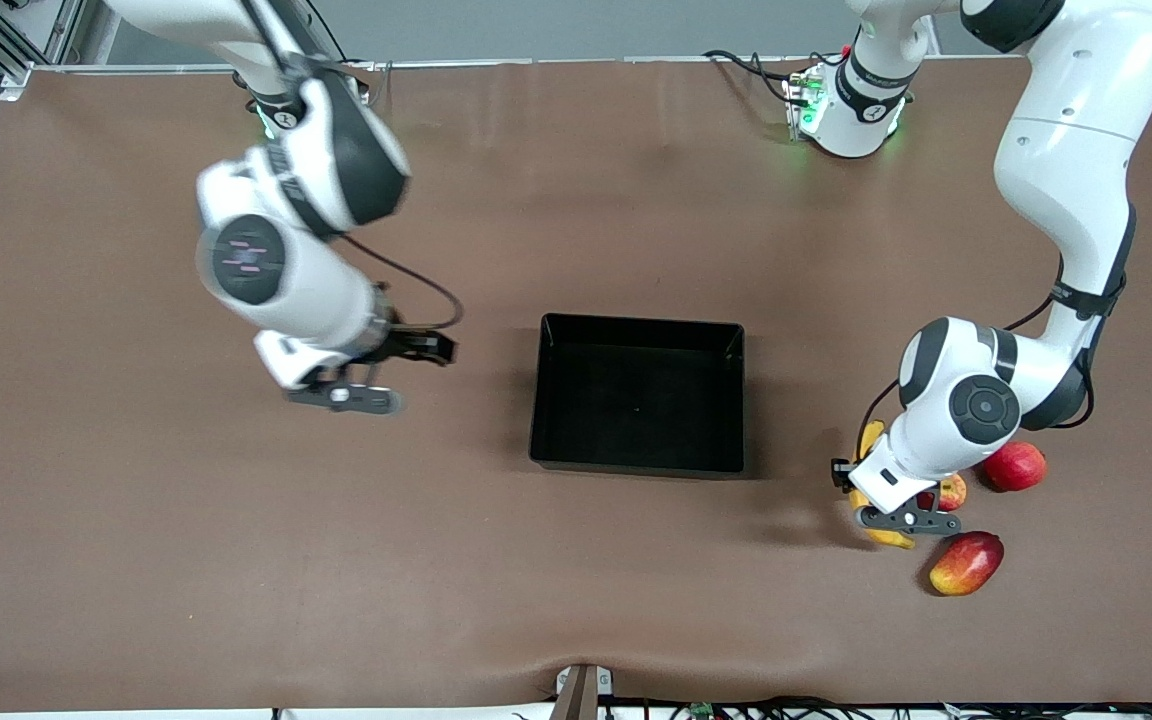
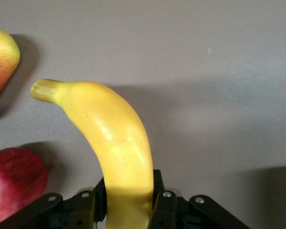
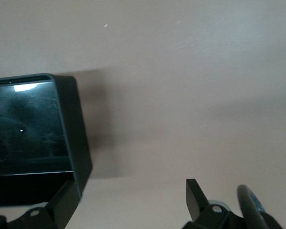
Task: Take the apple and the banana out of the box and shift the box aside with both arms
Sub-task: 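Carry the banana beside the fruits while the right gripper reaches the tray, then grasp the tray rim with the right gripper while the left gripper lowers banana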
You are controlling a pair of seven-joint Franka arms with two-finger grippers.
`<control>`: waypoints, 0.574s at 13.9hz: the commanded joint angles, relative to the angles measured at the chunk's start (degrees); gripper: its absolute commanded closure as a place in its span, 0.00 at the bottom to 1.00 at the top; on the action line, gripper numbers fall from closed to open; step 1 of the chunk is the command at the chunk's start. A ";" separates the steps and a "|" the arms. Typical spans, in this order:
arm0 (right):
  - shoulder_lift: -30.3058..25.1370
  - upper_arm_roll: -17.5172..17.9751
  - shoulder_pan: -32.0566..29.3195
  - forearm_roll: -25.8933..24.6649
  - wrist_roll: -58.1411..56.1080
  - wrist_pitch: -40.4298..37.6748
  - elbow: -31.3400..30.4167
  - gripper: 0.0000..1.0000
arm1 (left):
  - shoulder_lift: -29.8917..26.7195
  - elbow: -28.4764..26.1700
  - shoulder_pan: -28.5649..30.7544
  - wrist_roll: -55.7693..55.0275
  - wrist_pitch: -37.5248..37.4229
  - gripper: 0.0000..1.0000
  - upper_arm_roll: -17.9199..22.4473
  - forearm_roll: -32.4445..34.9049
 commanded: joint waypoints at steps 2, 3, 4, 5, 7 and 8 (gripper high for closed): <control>5.34 -0.59 3.59 0.75 2.10 4.92 1.24 0.00 | 2.89 -0.26 3.47 3.70 5.46 1.00 -0.67 2.32; 6.84 -0.59 4.12 0.75 3.33 6.94 1.24 0.00 | 3.07 -0.26 3.38 3.71 5.73 1.00 -0.67 2.32; 8.59 -0.59 4.99 0.83 3.86 9.05 1.24 0.00 | 3.07 -0.35 3.29 3.53 5.73 1.00 -0.67 2.32; 10.00 -0.59 5.96 0.75 3.95 11.16 1.24 0.00 | 3.07 -0.26 3.21 3.88 5.73 1.00 -0.67 2.32; 12.38 -0.59 7.37 0.84 4.13 14.76 1.24 0.00 | 3.77 0.26 3.03 3.88 5.82 1.00 -0.67 2.15; 13.26 -0.59 8.25 0.84 5.00 16.35 1.24 0.00 | 4.12 0.26 3.12 3.80 6.17 1.00 -0.67 1.80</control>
